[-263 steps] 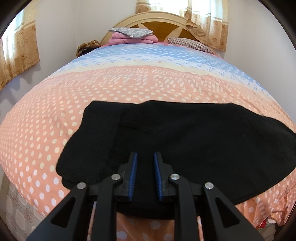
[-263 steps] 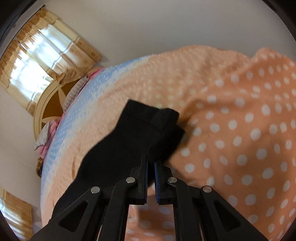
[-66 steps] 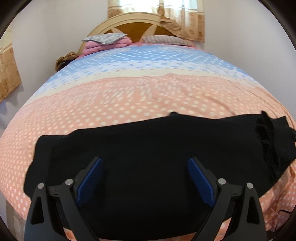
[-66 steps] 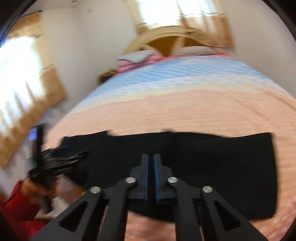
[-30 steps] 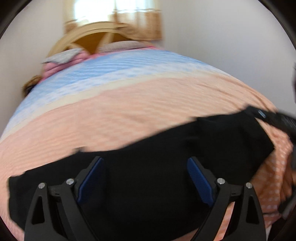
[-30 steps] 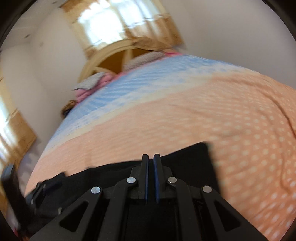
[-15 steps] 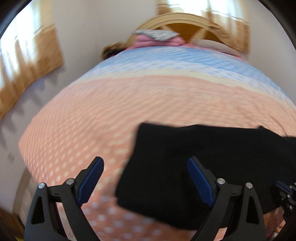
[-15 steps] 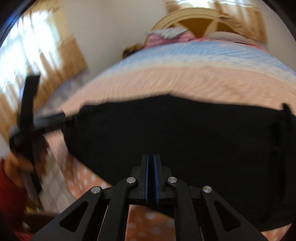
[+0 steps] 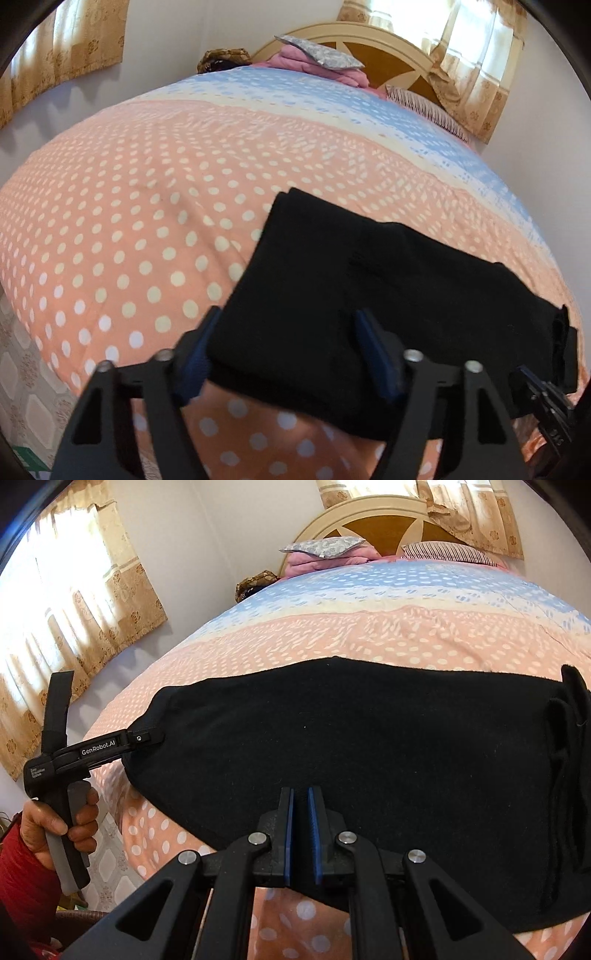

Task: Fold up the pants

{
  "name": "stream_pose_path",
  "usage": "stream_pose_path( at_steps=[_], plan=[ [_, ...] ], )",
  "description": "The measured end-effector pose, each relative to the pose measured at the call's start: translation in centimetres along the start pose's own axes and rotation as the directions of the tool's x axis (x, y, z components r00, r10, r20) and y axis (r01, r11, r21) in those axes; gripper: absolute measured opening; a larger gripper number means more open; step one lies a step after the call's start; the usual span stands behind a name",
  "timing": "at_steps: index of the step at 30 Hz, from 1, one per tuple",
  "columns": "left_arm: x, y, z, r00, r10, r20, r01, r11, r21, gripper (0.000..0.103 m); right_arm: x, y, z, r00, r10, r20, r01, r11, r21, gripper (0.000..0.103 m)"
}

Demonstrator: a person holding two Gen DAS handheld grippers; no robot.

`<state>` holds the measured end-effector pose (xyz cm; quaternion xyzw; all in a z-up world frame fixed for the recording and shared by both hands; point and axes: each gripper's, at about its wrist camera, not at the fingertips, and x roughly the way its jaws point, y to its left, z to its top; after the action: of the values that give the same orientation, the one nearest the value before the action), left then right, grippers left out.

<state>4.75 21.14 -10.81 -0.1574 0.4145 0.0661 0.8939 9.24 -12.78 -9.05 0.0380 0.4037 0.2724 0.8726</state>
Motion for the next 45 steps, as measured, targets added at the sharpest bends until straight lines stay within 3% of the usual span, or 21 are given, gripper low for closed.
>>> stream_pose_path(
  at_steps=[1,3,6,8,11,15,18,22,27,28,32,34,38,42,44,45],
  plan=[
    [-0.2,0.1,-0.1,1.000,-0.013,0.000,0.013,1.000,-0.007,0.055,-0.1,0.1,0.0,1.000,0.001,0.002,-0.001,1.000,-0.001,0.009],
    [-0.5,0.5,-0.1,0.999,-0.047,-0.003,0.047,0.999,-0.028,0.049,-0.2,-0.1,0.0,1.000,0.010,0.002,-0.010,1.000,0.009,0.009],
    [-0.5,0.4,0.5,0.995,-0.098,-0.003,0.098,0.994,-0.057,0.025,-0.3,-0.5,0.0,1.000,0.028,0.003,-0.028,0.999,0.030,0.009],
    [-1.6,-0.1,0.5,0.996,-0.082,0.024,0.083,0.995,-0.046,0.025,-0.4,-0.7,0.0,0.999,0.038,-0.001,-0.038,0.999,0.038,0.009],
    [-3.1,-2.7,1.3,0.995,-0.052,0.082,0.048,0.998,0.047,0.025,-1.2,-1.5,0.2,0.999,0.053,0.005,-0.054,0.996,0.074,0.009],
    [-5.7,-7.3,2.4,0.983,-0.086,0.162,0.058,0.984,0.171,0.025,-4.6,-4.4,0.8,0.994,0.045,0.102,-0.062,0.984,0.168,0.009],
    [-7.2,-11.7,3.1,0.966,-0.164,0.202,0.104,0.955,0.276,0.025,-7.8,-7.5,0.8,0.985,-0.004,0.172,-0.040,0.968,0.249,0.009],
    [-9.1,-18.9,2.9,0.926,-0.320,0.203,0.211,0.880,0.425,0.025,-12.6,-12.6,-0.3,0.968,-0.112,0.225,0.022,0.929,0.370,0.009],
    [-10.1,-28.8,0.2,0.857,-0.503,0.111,0.354,0.732,0.582,0.025,-18.2,-18.2,-2.9,0.937,-0.245,0.249,0.092,0.862,0.499,0.009],
    [-10.2,-30.7,-0.7,0.844,-0.529,0.091,0.373,0.701,0.608,0.025,-19.0,-19.0,-3.4,0.932,-0.261,0.251,0.098,0.849,0.519,0.009],
    [-9.7,-36.4,-4.4,0.817,-0.575,0.038,0.397,0.609,0.687,0.025,-22.2,-21.5,-5.2,0.913,-0.319,0.256,0.121,0.807,0.578,0.009],
    [-8.7,-39.0,-7.0,0.818,-0.575,0.018,0.385,0.571,0.725,0.025,-23.0,-22.0,-5.6,0.908,-0.334,0.252,0.133,0.802,0.582,0.009],
    [-6.8,-41.1,-10.6,0.845,-0.535,-0.014,0.357,0.544,0.759,0.024,-24.1,-23.2,-6.4,0.904,-0.349,0.248,0.140,0.788,0.599,0.009],
    [-5.7,-42.1,-13.4,0.861,-0.506,-0.047,0.348,0.520,0.780,0.026,-24.4,-24.1,-7.3,0.906,-0.353,0.235,0.145,0.779,0.610,0.009],
    [-5.5,-42.2,-14.2,0.868,-0.491,-0.071,0.343,0.490,0.801,0.039,-24.2,-24.4,-7.5,0.908,-0.346,0.236,0.134,0.774,0.619,0.009],
    [-5.5,-42.1,-14.3,0.868,-0.487,-0.099,0.356,0.472,0.806,0.055,-24.2,-24.5,-7.6,0.910,-0.340,0.236,0.127,0.772,0.623,0.009]
  ],
)
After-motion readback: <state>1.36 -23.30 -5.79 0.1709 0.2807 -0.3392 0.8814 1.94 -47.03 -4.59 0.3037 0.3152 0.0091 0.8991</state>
